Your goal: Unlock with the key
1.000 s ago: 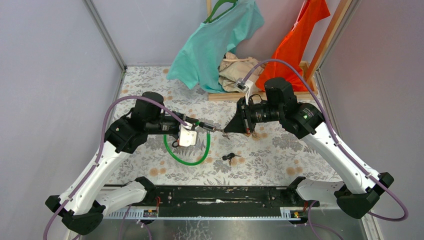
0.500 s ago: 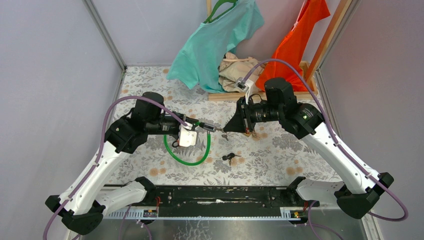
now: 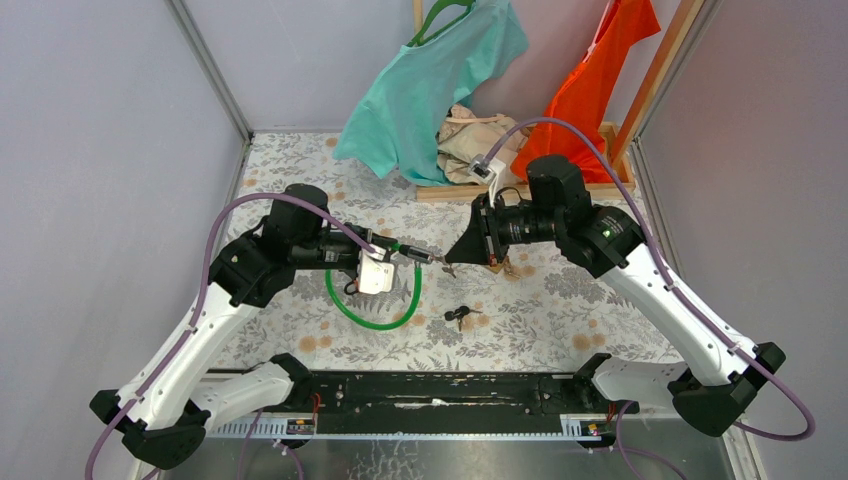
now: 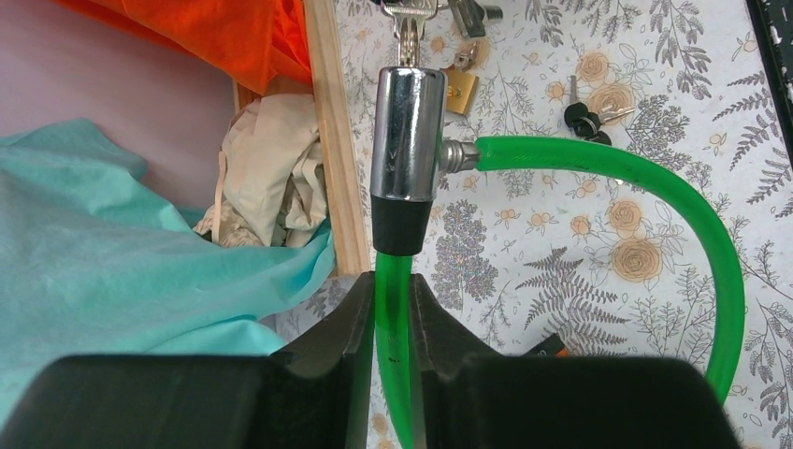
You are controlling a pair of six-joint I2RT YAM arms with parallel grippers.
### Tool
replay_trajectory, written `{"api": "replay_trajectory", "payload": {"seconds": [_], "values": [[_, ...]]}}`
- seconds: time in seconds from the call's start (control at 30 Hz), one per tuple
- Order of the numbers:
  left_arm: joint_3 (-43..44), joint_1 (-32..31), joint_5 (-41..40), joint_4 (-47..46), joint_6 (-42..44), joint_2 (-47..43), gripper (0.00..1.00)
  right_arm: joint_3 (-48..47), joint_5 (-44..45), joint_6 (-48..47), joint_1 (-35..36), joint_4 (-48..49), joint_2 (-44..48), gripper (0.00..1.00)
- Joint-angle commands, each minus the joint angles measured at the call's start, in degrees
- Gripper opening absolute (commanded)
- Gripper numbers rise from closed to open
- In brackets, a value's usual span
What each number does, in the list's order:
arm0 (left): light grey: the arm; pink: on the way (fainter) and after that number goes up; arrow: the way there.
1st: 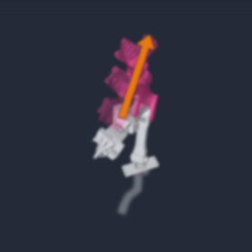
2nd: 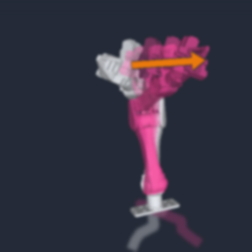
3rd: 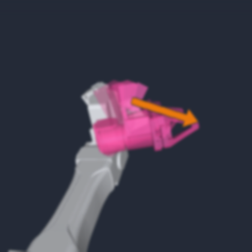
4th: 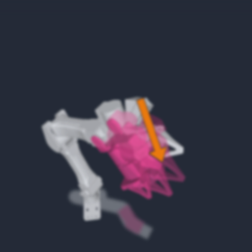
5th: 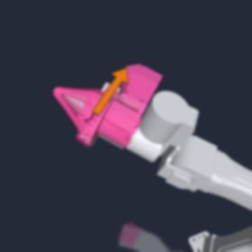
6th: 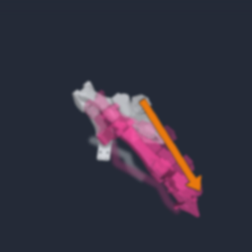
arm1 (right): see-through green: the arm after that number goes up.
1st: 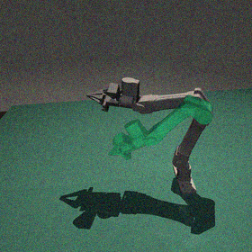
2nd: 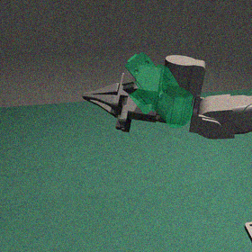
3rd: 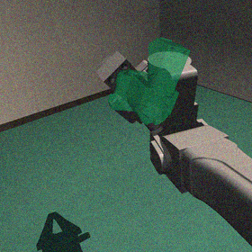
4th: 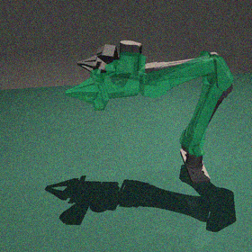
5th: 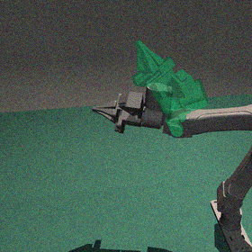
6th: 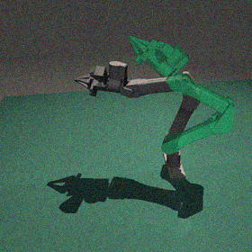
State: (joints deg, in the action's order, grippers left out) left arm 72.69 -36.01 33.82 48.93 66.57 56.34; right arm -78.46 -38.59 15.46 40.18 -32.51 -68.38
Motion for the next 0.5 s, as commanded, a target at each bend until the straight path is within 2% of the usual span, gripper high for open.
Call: {"api": "replay_trajectory", "payload": {"seconds": [0.0,0.23,0.47], "values": [[2.32,-1.36,1.53,-2.98,-0.05,-0.27,0.0,-0.88,-0.36,1.07,0.78,5.92,-1.62,0.0],[2.01,-3.93,-1.23,-6.94,-4.62,0.45,0.0,-0.48,1.39,1.96,2.03,8.95,-3.34,0.0],[0.12,-7.01,-4.65,-9.87,-3.74,-0.68,0.0,4.48,-1.44,9.91,2.13,21.1,-3.26,0.0]]}}
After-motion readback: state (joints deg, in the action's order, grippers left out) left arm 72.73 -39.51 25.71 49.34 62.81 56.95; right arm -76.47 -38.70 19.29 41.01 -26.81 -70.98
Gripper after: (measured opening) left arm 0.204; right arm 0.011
